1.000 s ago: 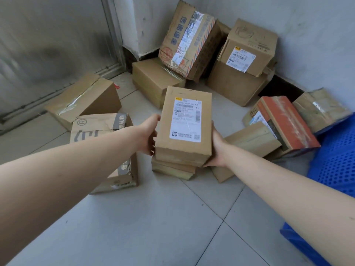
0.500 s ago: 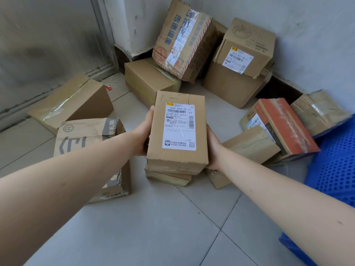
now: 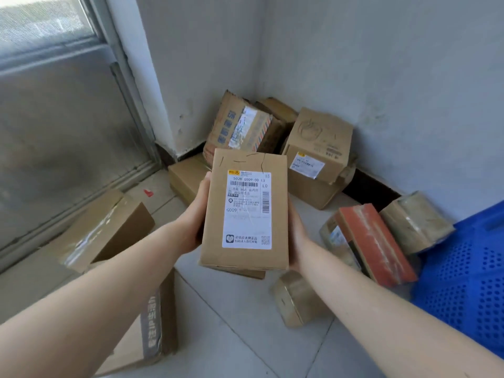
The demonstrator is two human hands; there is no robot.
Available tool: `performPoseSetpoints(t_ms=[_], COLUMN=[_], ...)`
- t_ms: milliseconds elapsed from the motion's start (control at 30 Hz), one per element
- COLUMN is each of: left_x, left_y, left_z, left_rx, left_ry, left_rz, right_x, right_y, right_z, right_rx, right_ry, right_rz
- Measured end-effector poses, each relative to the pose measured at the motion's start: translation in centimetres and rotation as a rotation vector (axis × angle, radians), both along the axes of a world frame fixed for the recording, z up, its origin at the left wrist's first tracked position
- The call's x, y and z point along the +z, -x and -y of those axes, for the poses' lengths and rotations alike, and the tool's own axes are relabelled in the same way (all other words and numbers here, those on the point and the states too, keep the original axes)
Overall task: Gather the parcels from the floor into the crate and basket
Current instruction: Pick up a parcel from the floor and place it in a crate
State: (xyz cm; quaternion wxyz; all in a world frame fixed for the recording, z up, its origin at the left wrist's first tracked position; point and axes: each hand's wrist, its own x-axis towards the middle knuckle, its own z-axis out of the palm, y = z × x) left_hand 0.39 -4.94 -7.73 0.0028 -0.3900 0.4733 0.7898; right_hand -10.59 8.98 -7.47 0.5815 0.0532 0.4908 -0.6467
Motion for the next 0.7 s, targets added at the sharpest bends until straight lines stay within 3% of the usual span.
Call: performPoseSetpoints(t_ms=[100,267,367,600,700], left_x=[7.7,25.7,37.0,62.5,66.8], left_y=[0.0,-1.1,-0.9,0.5,2.5], left_z=[-0.1,1.5,2.5,-3.1,-4.0], left_rx=[-0.077,-0.033,0.056,-0.029,0.083], left_ry=[0.066,0.051,0.004,0.009,0.051], left_rz=[-0.009,0.000,-0.040,-0.135,-0.102], right_x=[7.9,27.3,40.2,64.4,72.2], right_y=[-0.4,-0.8,0.2,1.3,2.2], right_z=[-0.3,-0.3,-0.3,-4.9,-8.7], right_rx=[-0.037,-0.059,-0.030,-0.029,-0.077], right_ry=[-0.067,-0.100,-0.061,0.062,0.109], right_rz=[-0.012,-0.083,-0.121,-0.173,-0.184])
